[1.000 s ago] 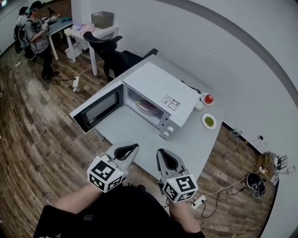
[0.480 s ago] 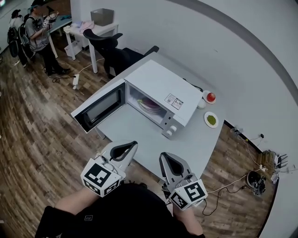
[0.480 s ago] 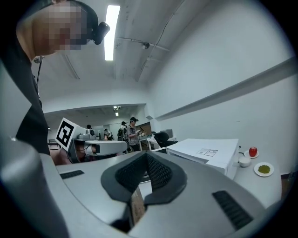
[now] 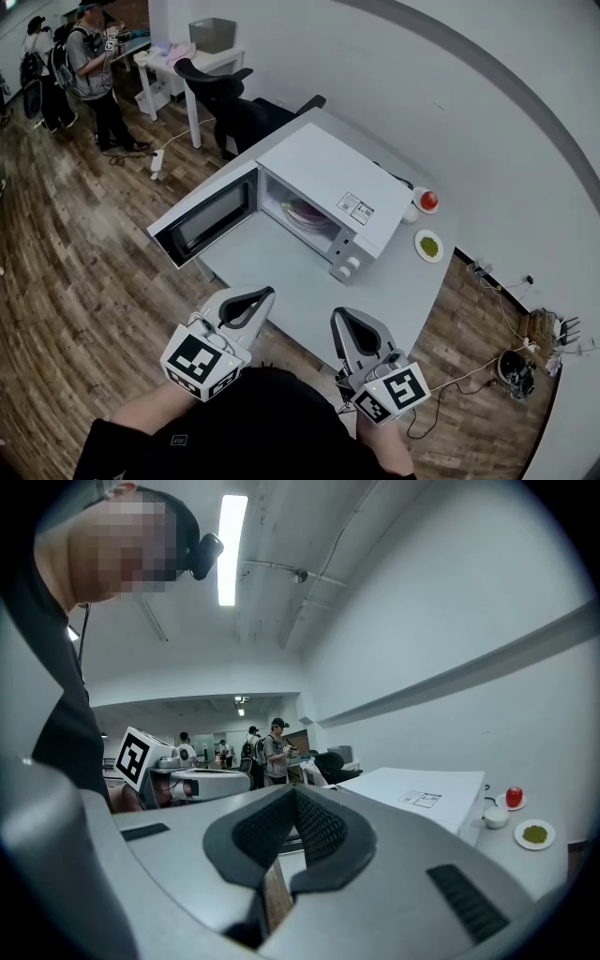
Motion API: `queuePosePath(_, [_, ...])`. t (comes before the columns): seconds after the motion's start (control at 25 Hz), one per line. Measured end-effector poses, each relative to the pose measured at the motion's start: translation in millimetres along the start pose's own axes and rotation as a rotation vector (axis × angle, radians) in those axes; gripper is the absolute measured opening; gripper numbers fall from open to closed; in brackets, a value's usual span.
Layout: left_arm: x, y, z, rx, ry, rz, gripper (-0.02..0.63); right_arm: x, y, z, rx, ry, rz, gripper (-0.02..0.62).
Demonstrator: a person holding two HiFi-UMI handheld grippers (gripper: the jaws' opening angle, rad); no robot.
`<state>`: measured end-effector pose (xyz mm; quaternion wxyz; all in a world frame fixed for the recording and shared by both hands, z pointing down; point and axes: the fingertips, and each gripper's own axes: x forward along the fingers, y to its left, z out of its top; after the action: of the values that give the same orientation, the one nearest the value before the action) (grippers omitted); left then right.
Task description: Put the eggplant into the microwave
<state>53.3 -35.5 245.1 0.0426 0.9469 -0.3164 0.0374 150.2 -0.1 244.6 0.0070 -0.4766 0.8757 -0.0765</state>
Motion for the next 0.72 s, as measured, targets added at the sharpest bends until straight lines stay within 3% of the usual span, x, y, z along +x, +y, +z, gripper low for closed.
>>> queuePosePath(0.72, [0, 12, 0, -0.005, 0.007, 0.021, 0.008, 6, -1, -2, 0.015, 0.007, 0.014, 0.014])
